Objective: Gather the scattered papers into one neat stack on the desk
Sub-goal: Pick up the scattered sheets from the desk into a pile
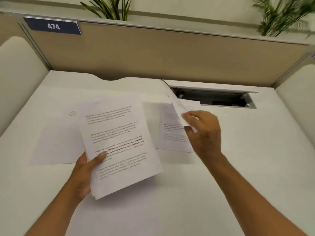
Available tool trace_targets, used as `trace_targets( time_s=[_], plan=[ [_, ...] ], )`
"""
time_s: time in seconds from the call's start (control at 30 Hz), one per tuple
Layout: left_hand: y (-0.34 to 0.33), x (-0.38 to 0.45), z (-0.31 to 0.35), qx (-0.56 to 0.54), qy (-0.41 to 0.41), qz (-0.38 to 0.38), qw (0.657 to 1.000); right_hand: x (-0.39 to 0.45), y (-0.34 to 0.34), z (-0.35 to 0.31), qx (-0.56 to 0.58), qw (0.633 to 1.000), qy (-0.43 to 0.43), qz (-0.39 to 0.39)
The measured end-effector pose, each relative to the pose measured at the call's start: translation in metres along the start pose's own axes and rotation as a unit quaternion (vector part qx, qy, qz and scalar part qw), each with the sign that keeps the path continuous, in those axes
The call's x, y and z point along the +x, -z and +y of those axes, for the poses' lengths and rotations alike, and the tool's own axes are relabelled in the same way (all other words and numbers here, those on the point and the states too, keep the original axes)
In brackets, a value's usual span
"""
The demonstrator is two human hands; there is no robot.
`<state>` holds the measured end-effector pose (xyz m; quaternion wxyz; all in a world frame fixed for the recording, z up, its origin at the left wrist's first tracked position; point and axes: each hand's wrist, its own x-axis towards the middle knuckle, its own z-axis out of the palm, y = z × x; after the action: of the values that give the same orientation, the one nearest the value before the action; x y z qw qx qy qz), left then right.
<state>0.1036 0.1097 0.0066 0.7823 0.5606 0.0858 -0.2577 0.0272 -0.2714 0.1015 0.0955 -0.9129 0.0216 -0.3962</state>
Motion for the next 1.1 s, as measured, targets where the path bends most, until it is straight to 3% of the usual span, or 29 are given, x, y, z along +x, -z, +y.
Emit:
trace_targets(
  time_s=[0.13,0.27,0.43,0.67,0.77,0.9,1.1],
  plan=[
    [0.006,-0.002,0.002,0.012,-0.007,-0.007,1.000,-0.045,-0.041,-0.028,-0.015,0.993,-0.009,-0.113],
    [0.006,-0.004,0.002,0.015,-0.009,-0.019,1.000,-0.079,-0.073,-0.051,-0.051,0.955,-0.070,-0.283],
    [0.002,-0.002,-0.001,0.012,-0.007,-0.015,1.000,-0.077,-0.081,-0.057,-0.018,0.915,-0.112,-0.387],
    [0.003,0.000,-0.007,0.009,-0.007,0.005,1.000,-0.056,-0.076,-0.032,0.131,0.889,-0.306,-0.314],
    [0.004,0.000,-0.008,0.009,-0.006,0.006,1.000,-0.041,-0.083,-0.001,0.064,0.882,-0.370,-0.285],
    [0.007,0.001,-0.009,0.011,-0.001,0.010,1.000,-0.021,-0.086,0.027,-0.029,0.816,-0.456,-0.355],
    [0.005,0.006,-0.012,0.017,0.005,0.003,1.000,-0.012,-0.089,0.052,0.036,0.772,-0.538,-0.337]
  ],
)
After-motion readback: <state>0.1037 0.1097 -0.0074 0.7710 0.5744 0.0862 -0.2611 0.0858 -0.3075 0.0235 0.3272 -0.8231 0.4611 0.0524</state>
